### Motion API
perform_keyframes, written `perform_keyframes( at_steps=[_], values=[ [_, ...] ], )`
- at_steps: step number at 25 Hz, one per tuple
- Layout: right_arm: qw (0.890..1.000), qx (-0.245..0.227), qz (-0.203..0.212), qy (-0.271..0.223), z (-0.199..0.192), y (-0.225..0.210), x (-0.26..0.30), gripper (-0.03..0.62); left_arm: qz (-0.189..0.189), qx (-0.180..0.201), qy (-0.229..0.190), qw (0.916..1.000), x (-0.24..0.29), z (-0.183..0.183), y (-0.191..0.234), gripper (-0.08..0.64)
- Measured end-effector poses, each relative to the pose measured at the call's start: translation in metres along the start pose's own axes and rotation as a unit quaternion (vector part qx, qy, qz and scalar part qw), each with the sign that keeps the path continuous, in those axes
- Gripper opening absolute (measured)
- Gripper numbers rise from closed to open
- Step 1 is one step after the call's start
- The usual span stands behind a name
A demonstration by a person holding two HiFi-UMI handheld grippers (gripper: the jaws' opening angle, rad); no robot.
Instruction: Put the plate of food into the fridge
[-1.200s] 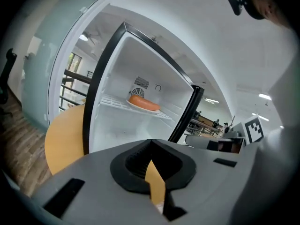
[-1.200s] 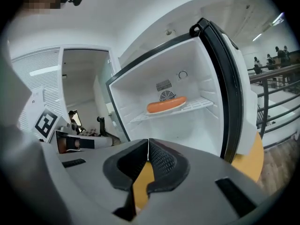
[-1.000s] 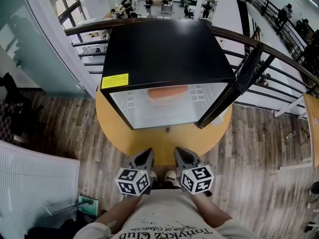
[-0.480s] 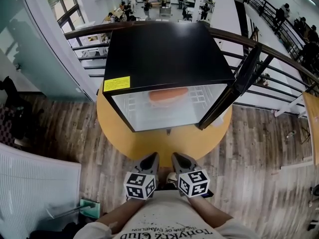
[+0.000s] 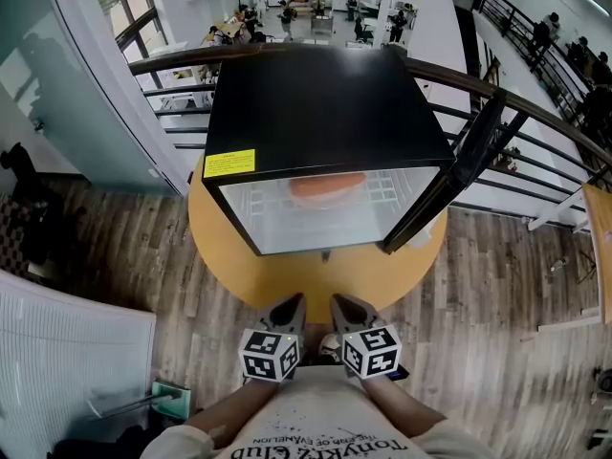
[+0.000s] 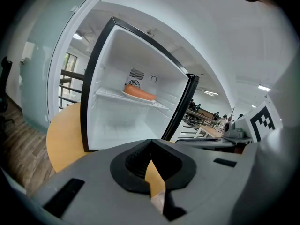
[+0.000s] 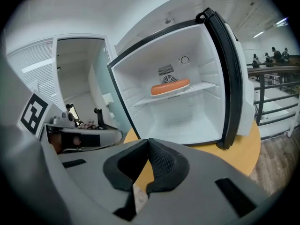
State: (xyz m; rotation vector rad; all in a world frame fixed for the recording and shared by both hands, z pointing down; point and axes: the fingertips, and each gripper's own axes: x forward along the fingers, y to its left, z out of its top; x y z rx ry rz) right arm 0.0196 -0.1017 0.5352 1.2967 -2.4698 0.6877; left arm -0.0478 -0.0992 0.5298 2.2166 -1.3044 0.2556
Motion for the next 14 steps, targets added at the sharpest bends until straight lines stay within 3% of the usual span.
perform_keyframes(
  at_steps=[14],
  values=[
    [1.0,0.006,-0.003,0.003,-0.0004,-0.0066,0.0047,0.026,0.01,-0.01,0.011,0.9998,0.0063,-0.0006,0.0089,0.025]
  ],
)
